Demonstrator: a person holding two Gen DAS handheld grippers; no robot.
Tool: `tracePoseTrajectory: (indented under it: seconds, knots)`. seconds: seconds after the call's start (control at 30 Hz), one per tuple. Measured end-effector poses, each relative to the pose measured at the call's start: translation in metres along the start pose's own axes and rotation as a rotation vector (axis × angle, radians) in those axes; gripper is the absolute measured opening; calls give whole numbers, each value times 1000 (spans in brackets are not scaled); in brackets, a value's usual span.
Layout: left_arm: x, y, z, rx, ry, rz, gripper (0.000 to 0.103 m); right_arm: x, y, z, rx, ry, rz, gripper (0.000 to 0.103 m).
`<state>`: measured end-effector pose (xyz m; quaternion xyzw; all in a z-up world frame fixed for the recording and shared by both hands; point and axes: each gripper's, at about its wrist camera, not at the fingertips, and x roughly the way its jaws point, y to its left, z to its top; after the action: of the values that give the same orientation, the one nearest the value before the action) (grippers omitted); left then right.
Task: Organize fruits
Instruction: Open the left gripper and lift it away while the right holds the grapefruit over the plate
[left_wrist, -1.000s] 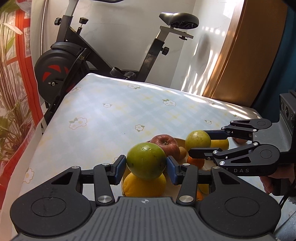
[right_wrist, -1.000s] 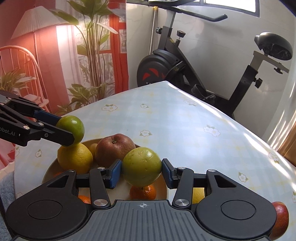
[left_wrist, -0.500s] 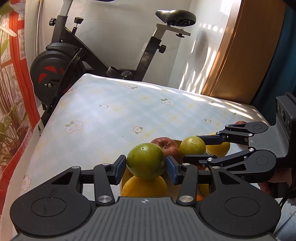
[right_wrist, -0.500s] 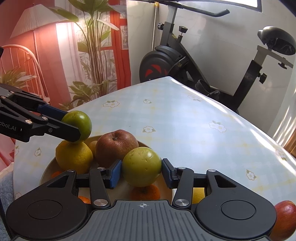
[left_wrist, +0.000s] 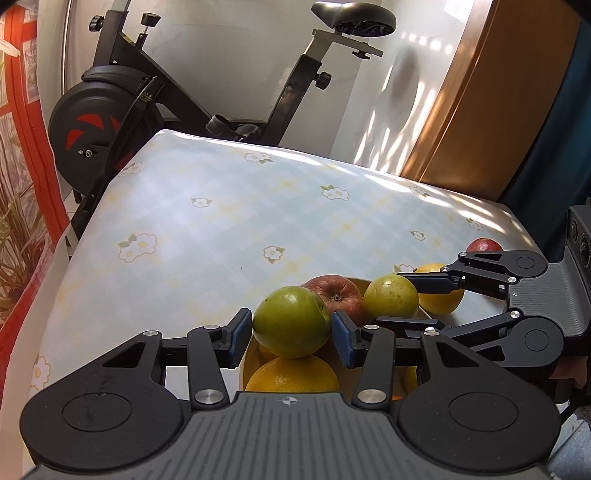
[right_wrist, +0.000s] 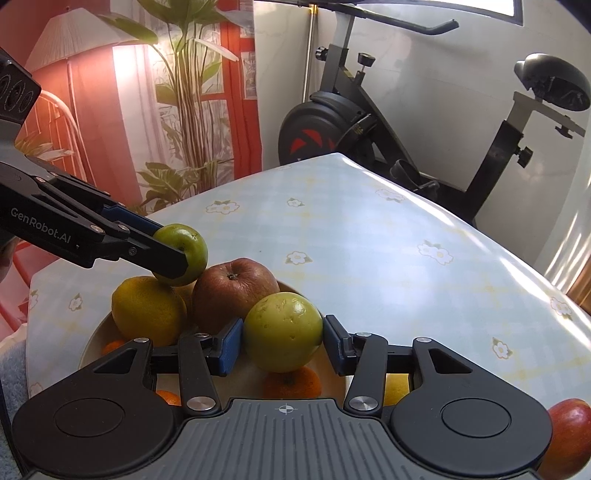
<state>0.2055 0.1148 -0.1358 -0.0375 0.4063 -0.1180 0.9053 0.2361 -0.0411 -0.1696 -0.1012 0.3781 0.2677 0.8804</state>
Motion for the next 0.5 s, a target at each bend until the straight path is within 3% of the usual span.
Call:
tracePoseTrajectory:
  seconds: [0.2,0.5]
  knots:
    - [2,0,-6,14,19,30,51,1,2,-1,-1,7,-1,45]
    - [6,-1,-5,38,17,-3,50,2,3,-1,-6,9,-3,47]
